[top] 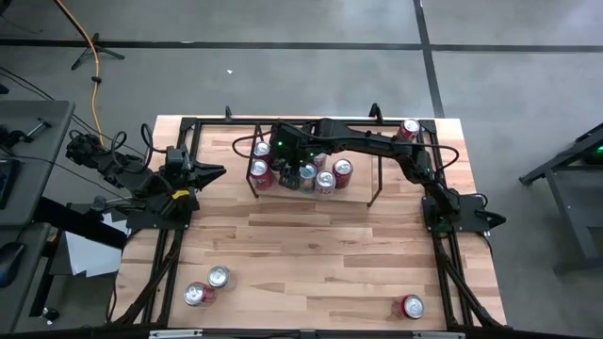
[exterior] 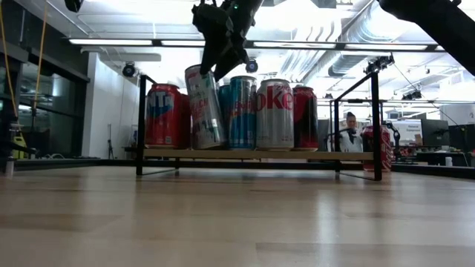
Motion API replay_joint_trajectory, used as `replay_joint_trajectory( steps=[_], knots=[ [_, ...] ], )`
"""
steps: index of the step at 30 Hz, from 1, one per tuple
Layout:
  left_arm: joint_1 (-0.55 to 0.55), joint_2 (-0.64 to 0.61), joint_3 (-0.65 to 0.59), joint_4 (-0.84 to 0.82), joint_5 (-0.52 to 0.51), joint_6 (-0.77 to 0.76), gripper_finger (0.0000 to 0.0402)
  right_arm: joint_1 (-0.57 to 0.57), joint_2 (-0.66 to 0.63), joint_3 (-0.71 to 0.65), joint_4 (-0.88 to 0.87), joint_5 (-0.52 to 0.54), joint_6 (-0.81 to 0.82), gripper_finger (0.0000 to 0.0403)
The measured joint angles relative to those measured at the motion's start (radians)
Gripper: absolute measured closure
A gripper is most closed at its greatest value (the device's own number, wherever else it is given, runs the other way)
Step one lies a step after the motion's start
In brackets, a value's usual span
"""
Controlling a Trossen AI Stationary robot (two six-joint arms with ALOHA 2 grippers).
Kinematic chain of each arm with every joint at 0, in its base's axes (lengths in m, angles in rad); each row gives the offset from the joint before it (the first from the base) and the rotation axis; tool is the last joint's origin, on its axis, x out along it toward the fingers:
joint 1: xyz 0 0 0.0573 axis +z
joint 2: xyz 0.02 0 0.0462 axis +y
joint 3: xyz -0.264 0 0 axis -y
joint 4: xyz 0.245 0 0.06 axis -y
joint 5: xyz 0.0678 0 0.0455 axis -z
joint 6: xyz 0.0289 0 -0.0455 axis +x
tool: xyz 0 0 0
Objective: Place canned beverage on shelf
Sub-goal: Put the white-pink soda can on the shelf aligned with the other white-pink soda cans
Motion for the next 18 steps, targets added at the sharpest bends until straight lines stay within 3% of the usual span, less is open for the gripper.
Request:
replay_joint_trajectory(
  steps=[18],
  knots=[
    [0.000,0.000,0.000,-0.001,0.003,-0.001,0.0401,-0.006,-0.031,0.002,-0.042,-0.015,-0.011,0.0158]
  ],
)
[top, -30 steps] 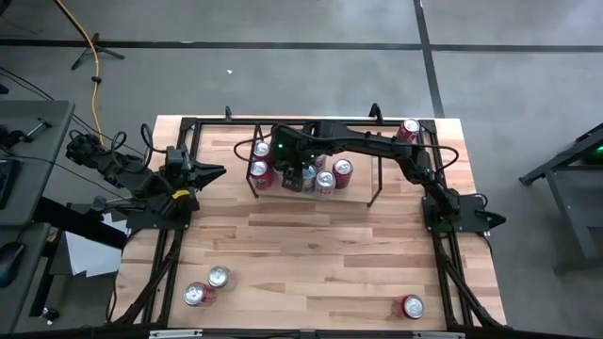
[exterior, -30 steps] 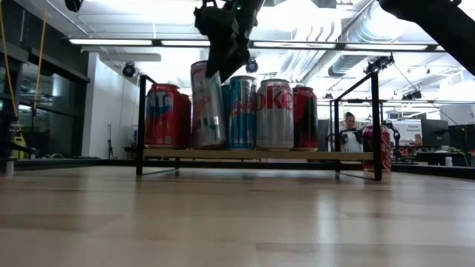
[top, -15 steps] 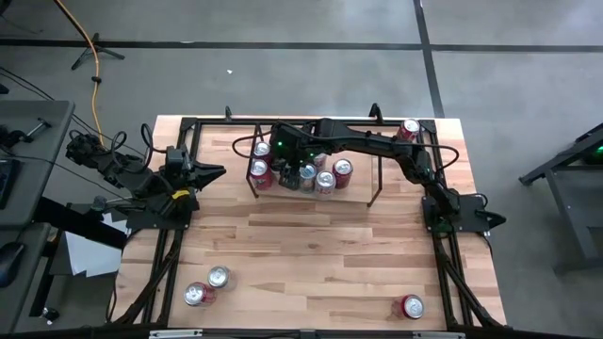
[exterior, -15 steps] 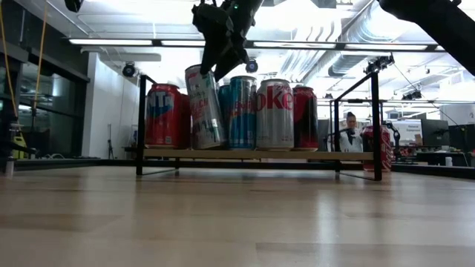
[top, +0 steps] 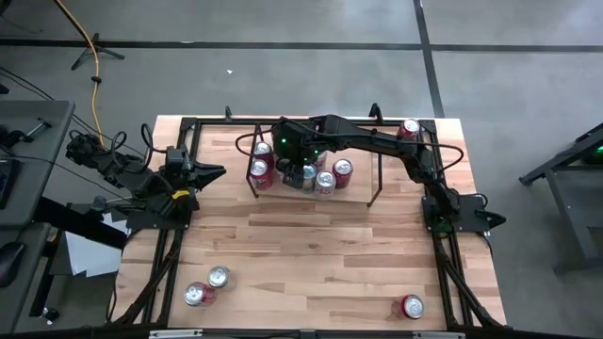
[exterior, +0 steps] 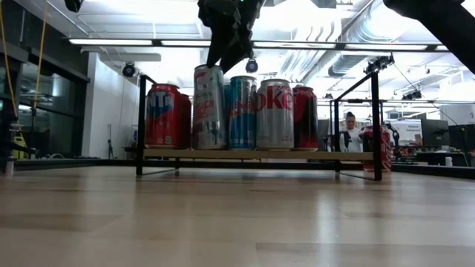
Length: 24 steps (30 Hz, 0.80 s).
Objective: Place canned beverage on shelf
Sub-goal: Put the white-pink soda can on the shelf aligned with the other white-pink soda cans
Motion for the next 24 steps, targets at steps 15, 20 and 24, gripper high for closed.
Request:
replay_joint_trajectory(
  steps=[15,20,24],
  knots=[
    [0.000,0.000,0.000,0.000,-0.007,-0.001,0.0401,-0.005,-0.028,0.000,-0.008,-0.029,-0.060,0.0158],
    [0.000,0.000,0.000,0.000,-0.007,0.000,0.0402,-0.014,-0.056,0.000,-0.009,-0.030,-0.071,0.0158],
    [0.000,0.000,0.000,0.000,-0.008,0.000,0.0402,-0.018,-0.076,0.000,-0.039,-0.030,-0.079,0.0162]
  ],
)
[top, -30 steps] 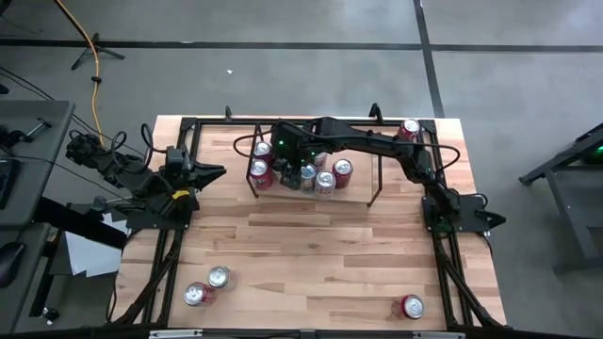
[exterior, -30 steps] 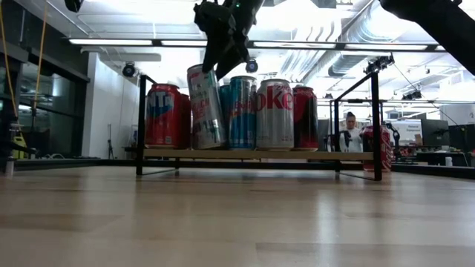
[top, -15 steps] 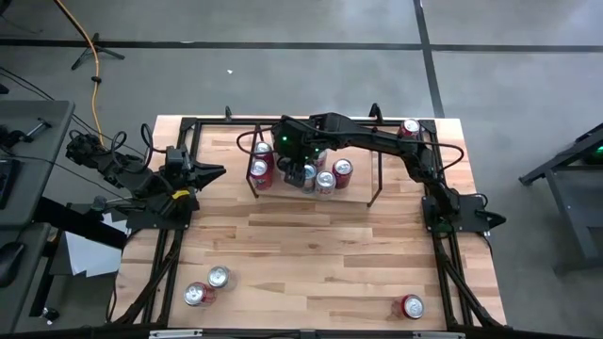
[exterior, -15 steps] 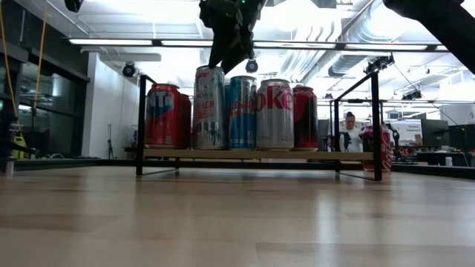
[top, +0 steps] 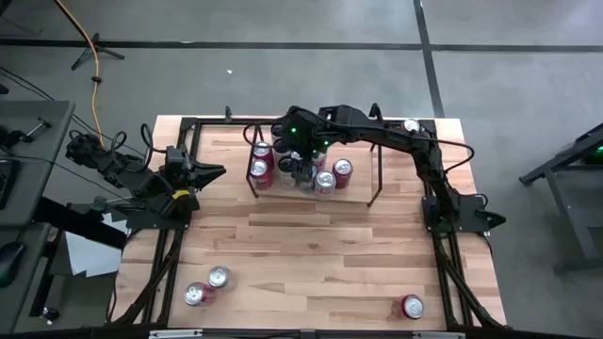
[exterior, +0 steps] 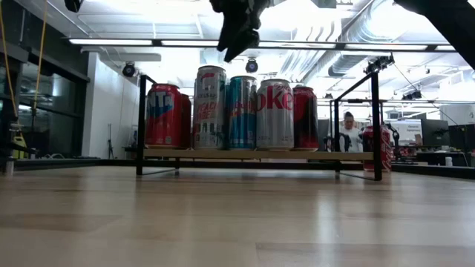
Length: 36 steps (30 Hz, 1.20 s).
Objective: Place canned beverage on shelf
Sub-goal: Put the white-pink soda can on the shelf aligned with the other white-pink soda cans
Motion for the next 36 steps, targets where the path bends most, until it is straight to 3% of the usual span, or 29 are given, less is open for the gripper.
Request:
replay_joint_trajectory(
  steps=[4,10,12,17,31,36],
  knots=[
    [0.000,0.000,0.000,0.000,-0.001,0.000,0.0402,0.010,-0.007,0.000,-0.042,-0.005,-0.044,0.0202],
    [0.000,0.000,0.000,0.000,-0.004,0.000,0.0401,0.027,0.001,0.000,-0.075,0.018,-0.078,0.0362],
    [0.000,0.000,0.000,0.000,-0.004,0.000,0.0402,0.023,0.001,0.000,-0.052,0.025,-0.078,0.0390],
    [0.000,0.000,0.000,0.000,-0.004,-0.001,0.0401,0.016,0.018,-0.003,-0.078,0.075,-0.070,0.0398],
    [0.000,0.013,0.000,-0.015,0.005,-0.019,0.0402,0.019,0.060,-0.002,-0.070,0.073,-0.041,0.0402],
    [0.000,0.018,0.000,-0.173,-0.012,-0.029,0.0402,0.019,0.060,-0.002,-0.066,0.068,-0.033,0.0403]
  ],
)
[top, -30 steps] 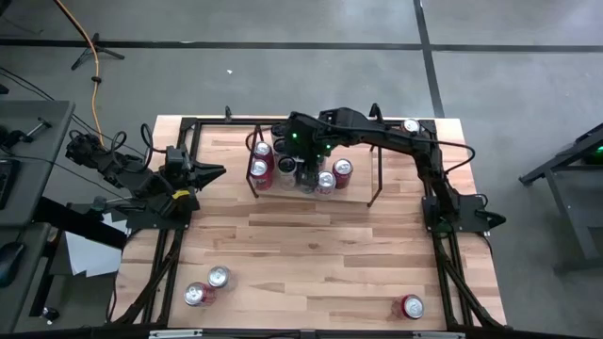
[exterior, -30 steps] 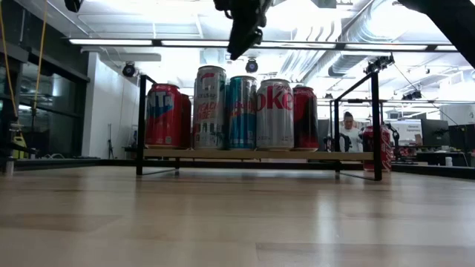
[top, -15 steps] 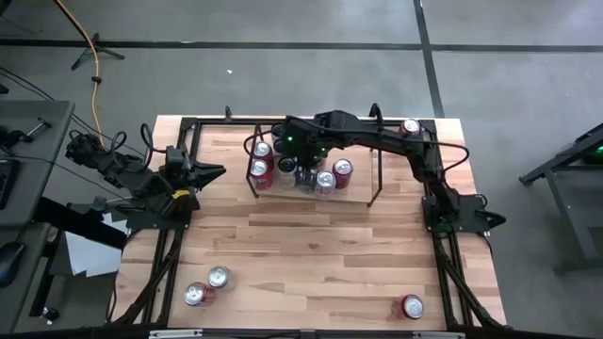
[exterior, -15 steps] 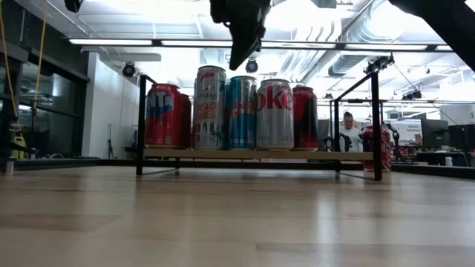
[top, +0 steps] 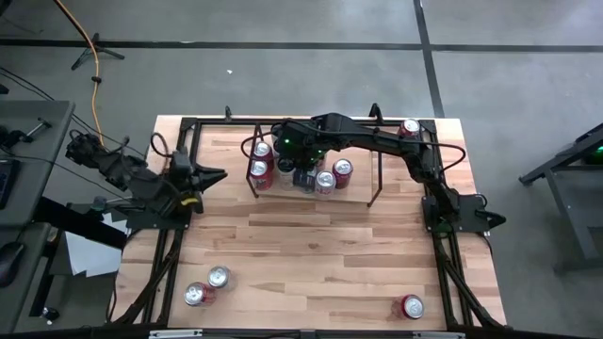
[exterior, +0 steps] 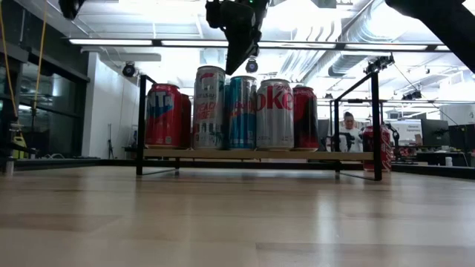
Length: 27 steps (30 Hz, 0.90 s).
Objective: Place canned beverage on shelf
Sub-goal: Put the white-pink soda can on the shelf aligned with the other white-pink soda cans
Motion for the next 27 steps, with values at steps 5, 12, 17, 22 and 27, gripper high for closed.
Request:
replay_joint_trajectory(
  steps=[5,12,17,22,27],
  knots=[
    [0.013,0.009,-0.015,-0.313,-0.033,-0.247,0.0401,0.000,0.004,0.000,0.007,-0.010,0.008,0.0403],
    [0.070,-0.005,-0.194,-0.427,0.060,-0.498,0.0402,0.000,0.004,0.000,0.022,-0.023,0.008,0.0403],
    [0.136,-0.004,-0.328,-0.238,0.150,-0.415,0.0402,0.000,0.004,0.000,0.024,-0.041,0.008,0.0403],
    [0.253,-0.004,-0.394,-0.034,0.185,-0.232,0.0402,0.005,0.006,0.000,0.055,-0.050,0.008,0.0403],
    [0.403,0.005,-0.399,0.040,0.271,-0.078,0.0401,0.019,0.026,0.000,0.081,-0.076,0.008,0.0403]
  ],
)
